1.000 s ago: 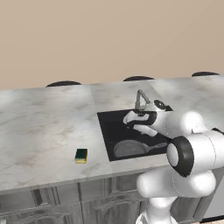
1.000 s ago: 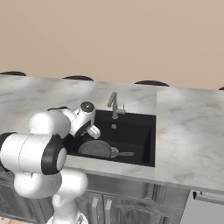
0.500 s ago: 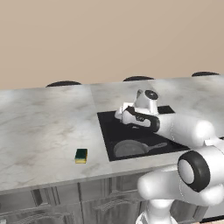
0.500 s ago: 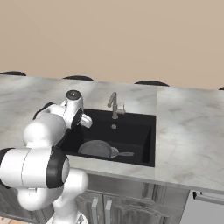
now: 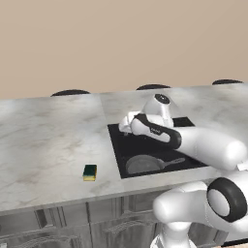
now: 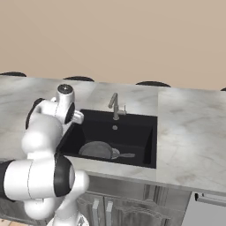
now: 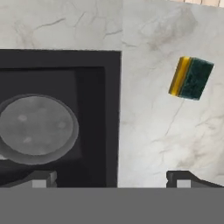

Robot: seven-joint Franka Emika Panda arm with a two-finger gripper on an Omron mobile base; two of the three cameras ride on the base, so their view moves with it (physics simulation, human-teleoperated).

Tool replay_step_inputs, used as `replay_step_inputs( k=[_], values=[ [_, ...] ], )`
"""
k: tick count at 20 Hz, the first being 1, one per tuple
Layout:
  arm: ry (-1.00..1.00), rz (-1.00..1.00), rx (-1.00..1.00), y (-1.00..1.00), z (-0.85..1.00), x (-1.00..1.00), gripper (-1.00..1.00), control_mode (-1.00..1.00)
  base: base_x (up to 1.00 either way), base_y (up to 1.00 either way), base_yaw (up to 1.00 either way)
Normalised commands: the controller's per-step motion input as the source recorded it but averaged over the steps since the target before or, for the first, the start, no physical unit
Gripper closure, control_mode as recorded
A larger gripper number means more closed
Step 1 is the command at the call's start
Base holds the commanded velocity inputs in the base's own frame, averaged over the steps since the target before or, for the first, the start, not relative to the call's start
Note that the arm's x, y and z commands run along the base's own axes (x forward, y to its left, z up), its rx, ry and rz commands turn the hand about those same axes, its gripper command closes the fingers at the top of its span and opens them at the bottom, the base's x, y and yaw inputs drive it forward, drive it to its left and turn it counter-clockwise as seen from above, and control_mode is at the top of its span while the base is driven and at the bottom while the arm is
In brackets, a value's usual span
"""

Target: Pick the pan and sponge and place them into the sink. Then turn on the water.

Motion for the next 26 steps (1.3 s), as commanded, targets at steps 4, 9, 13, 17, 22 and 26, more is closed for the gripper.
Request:
replay_step_inputs(
  k=[4,9,13,17,22,26],
  values=[
    [0.00,0.20,-0.02,0.49,0.02,-0.41,-1.00,-1.00,0.00,0.00,0.00],
    [0.00,0.20,-0.05,0.52,0.00,-0.43,-1.00,-1.00,0.00,0.00,0.00],
    [0.00,0.15,-0.05,0.47,0.10,-0.32,-1.00,-1.00,0.00,0.00,0.00],
    [0.00,0.11,-0.04,0.46,0.15,-0.30,-1.00,-1.00,0.00,0.00,0.00],
    [0.00,0.02,-0.06,0.24,0.02,-0.21,-1.00,-1.00,0.00,0.00,0.00],
    [0.00,-0.05,-0.05,0.06,0.00,-0.05,-1.00,-1.00,0.00,0.00,0.00]
  ],
)
